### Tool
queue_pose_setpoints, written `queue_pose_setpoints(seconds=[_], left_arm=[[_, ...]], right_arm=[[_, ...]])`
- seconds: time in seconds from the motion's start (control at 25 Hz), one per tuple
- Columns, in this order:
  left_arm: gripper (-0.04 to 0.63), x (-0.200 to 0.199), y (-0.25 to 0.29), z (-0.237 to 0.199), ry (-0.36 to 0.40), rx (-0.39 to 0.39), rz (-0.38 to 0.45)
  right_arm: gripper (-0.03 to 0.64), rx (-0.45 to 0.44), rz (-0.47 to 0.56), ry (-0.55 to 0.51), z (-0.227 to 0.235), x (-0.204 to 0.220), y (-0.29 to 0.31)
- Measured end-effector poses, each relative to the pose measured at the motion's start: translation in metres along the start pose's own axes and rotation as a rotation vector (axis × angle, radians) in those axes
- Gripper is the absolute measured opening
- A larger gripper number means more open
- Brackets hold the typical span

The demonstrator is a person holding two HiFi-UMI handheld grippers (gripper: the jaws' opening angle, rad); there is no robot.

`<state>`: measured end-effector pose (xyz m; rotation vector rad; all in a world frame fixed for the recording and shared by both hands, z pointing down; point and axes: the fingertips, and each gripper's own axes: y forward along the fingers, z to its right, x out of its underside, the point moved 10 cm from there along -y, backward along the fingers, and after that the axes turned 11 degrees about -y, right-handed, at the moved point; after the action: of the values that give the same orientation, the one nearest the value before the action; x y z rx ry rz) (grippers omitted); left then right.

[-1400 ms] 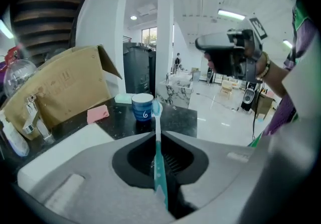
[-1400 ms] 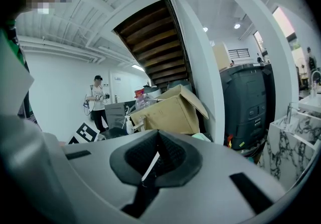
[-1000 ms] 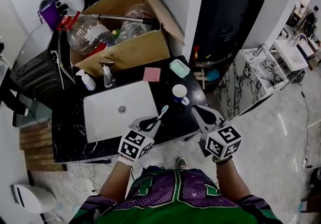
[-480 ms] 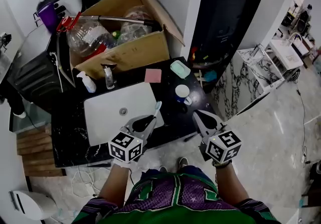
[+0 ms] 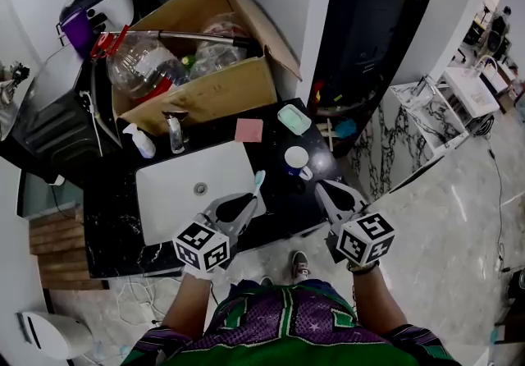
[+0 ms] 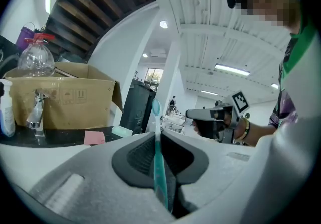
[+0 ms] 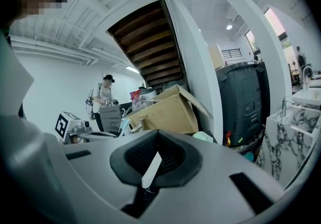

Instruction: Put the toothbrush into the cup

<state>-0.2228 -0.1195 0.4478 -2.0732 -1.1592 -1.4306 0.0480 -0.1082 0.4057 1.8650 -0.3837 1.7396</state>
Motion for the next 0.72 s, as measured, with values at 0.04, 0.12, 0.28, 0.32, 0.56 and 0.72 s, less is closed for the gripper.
queue_pose_setpoints(seconds=[0.04, 0.12, 0.28, 0.32, 0.56, 0.72], left_arm=[[0.043, -0.002, 0.003, 0.0, 0.002, -0.006, 0.006], [0.043, -0.007, 0.012, 0.0, 0.007, -0.02, 0.015], [0.043, -0.017, 0.032, -0.002, -0.02, -0.007, 0.04], [0.043, -0.019, 0.036, -0.003, -0.026, -0.006, 0.046], [0.043, -0.03, 0.068, -0.002, 0.006, -0.042, 0.05], [0.043, -0.038, 0.091, -0.002, 0.012, -0.039, 0.047]], right_arm=[[0.002, -0.001, 0.005, 0.0, 0.006, -0.002, 0.002], [0.002, -0.007, 0.018, 0.0, 0.016, -0.006, 0.004], [0.002, -0.019, 0.031, -0.003, 0.037, -0.01, 0.008], [0.002, -0.021, 0.032, -0.004, 0.043, -0.01, 0.009], [0.002, -0.027, 0.056, -0.002, 0.076, -0.016, 0.01], [0.002, -0.038, 0.064, -0.01, 0.094, -0.019, 0.011]])
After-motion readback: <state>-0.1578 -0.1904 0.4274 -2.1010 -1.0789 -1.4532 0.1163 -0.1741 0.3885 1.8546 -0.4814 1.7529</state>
